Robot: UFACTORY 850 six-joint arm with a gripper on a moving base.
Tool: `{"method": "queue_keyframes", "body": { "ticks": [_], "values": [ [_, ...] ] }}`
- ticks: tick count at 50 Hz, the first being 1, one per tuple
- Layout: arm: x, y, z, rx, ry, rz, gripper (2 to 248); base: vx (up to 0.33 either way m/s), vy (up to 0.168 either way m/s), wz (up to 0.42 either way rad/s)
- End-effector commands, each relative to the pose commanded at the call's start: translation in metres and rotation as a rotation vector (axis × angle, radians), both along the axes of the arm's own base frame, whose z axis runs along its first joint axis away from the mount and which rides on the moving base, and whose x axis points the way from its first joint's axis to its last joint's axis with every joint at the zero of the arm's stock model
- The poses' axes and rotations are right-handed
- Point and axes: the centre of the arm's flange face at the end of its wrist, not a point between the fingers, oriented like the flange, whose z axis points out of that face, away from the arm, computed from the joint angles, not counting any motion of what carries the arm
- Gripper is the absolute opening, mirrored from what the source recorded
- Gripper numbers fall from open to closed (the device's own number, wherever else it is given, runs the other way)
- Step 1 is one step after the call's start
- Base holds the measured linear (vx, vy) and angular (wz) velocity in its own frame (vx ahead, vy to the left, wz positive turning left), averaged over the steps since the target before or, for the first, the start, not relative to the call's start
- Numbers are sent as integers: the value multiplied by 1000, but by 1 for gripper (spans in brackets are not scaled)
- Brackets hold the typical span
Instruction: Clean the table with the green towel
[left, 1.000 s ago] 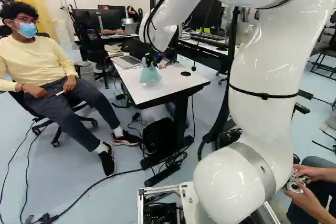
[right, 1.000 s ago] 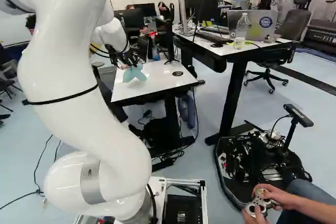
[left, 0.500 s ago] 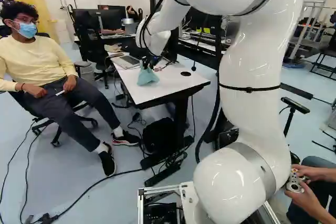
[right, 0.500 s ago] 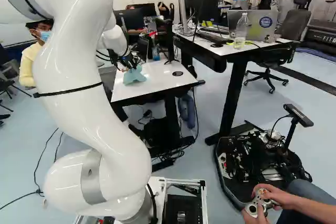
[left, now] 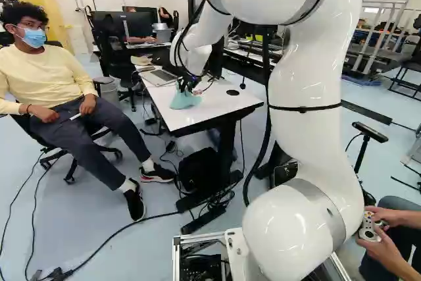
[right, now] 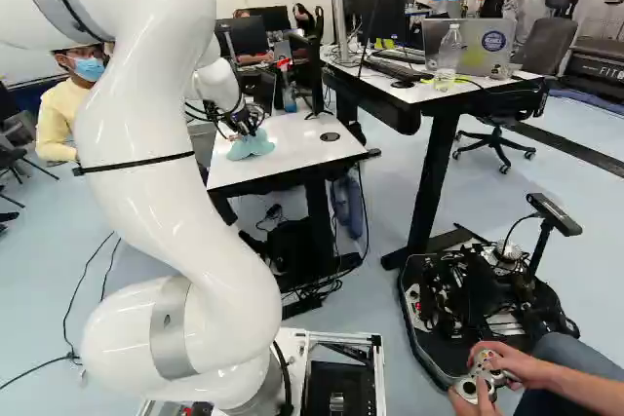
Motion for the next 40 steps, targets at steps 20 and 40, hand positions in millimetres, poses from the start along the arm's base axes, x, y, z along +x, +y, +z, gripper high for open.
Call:
{"method": "queue_keyframes", "body": {
  "ticks": [20,40],
  "values": [
    [1,0,-4,-2,9,0,50,0,0,0],
    [-3,0,-7,-14,65,5,50,0,0,0]
  ]
}}
